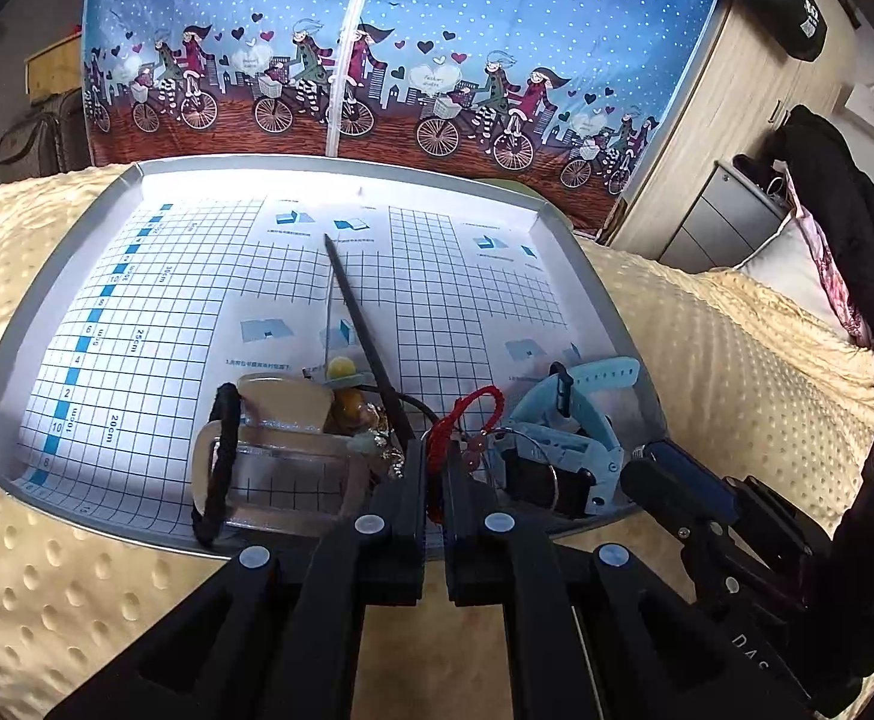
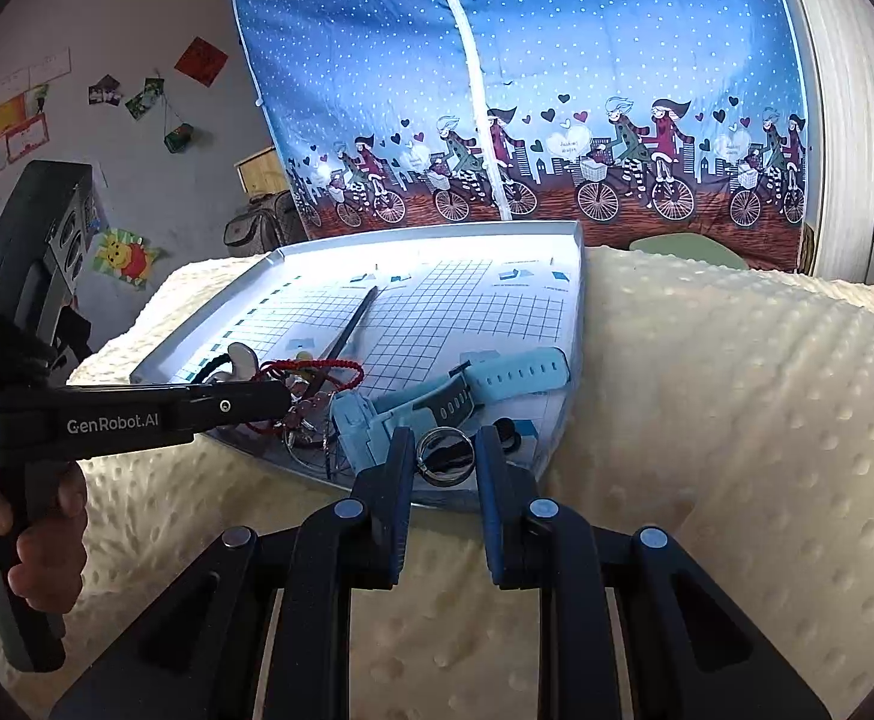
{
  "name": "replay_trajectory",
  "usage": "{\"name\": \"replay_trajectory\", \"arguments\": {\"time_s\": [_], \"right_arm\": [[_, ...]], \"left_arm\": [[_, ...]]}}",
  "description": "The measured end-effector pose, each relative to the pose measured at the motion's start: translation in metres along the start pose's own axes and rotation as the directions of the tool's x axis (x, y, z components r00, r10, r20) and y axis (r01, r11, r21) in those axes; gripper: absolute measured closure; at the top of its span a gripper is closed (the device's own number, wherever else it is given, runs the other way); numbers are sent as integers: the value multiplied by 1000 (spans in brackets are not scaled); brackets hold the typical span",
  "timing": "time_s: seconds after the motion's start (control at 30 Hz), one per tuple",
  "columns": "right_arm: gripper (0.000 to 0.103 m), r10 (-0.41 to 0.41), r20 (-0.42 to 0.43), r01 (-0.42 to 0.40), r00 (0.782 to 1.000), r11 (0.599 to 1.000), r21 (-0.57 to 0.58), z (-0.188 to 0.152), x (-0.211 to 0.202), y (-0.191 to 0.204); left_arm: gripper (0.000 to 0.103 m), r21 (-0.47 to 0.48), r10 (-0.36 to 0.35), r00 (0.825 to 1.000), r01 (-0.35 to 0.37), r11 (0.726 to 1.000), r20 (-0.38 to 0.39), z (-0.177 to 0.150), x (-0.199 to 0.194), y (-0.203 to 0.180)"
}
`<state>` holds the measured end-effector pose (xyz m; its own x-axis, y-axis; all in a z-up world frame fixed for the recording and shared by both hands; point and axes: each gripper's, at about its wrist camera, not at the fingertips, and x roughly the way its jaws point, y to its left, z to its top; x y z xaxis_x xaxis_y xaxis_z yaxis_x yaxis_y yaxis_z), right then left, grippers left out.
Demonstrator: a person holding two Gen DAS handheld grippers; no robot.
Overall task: Organize jewelry
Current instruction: 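Carry the bracelet and ring into the silver tray and open both tools, then withdraw both tools from the tray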
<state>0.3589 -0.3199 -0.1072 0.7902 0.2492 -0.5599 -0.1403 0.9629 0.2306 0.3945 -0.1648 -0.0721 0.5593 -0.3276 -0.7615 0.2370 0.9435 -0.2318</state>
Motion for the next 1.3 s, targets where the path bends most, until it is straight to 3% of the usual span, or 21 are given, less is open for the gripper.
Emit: {"name": "replay_trajectory", "arguments": {"time_s": [0.37, 0.4, 0.47, 0.7, 0.77, 0.9, 0.97, 1.03, 1.13, 1.3], "right_arm": [[80, -24, 59, 21, 998, 999, 48, 6, -21, -13], [79, -32, 62, 29, 998, 998, 48, 7, -23, -14], [67, -42, 72, 38, 997, 998, 54, 9, -27, -16], [61, -76, 98, 71, 992, 996, 53, 20, -46, -15], [53, -85, 112, 78, 990, 995, 62, 22, -54, -15], [47, -96, 133, 87, 986, 994, 71, 26, -70, -13], [41, -99, 148, 89, 984, 993, 74, 28, -78, -10], [38, -99, 161, 89, 982, 994, 70, 31, -87, -6], [26, -97, 184, 87, 978, 994, 60, 32, -102, 2], [6, -58, 252, 52, 966, 998, 30, 33, -137, 23]], "left_arm": [[98, 17, -20, 1000, 20, 1000, -9, -2, -9, -4], [98, 27, -17, 1000, 17, 999, -7, -2, -11, -5], [98, 34, -14, 1000, 14, 999, 1, -1, -14, -6], [96, 36, -7, 1000, 6, 999, 29, 2, -34, -4], [90, 37, -5, 999, 3, 999, 43, 2, -42, -3], [66, 18, -1, 996, -1, 1000, 88, 1, -62, -1], [52, 14, 5, 994, -7, 1000, 111, 1, -72, 0], [26, 4, 22, 987, -23, 1000, 158, 0, -86, 1], [11, -24, 43, 968, -38, 999, 245, -3, -111, 5], [2, -73, 113, 924, -93, 993, 366, -16, -155, 10]]}}
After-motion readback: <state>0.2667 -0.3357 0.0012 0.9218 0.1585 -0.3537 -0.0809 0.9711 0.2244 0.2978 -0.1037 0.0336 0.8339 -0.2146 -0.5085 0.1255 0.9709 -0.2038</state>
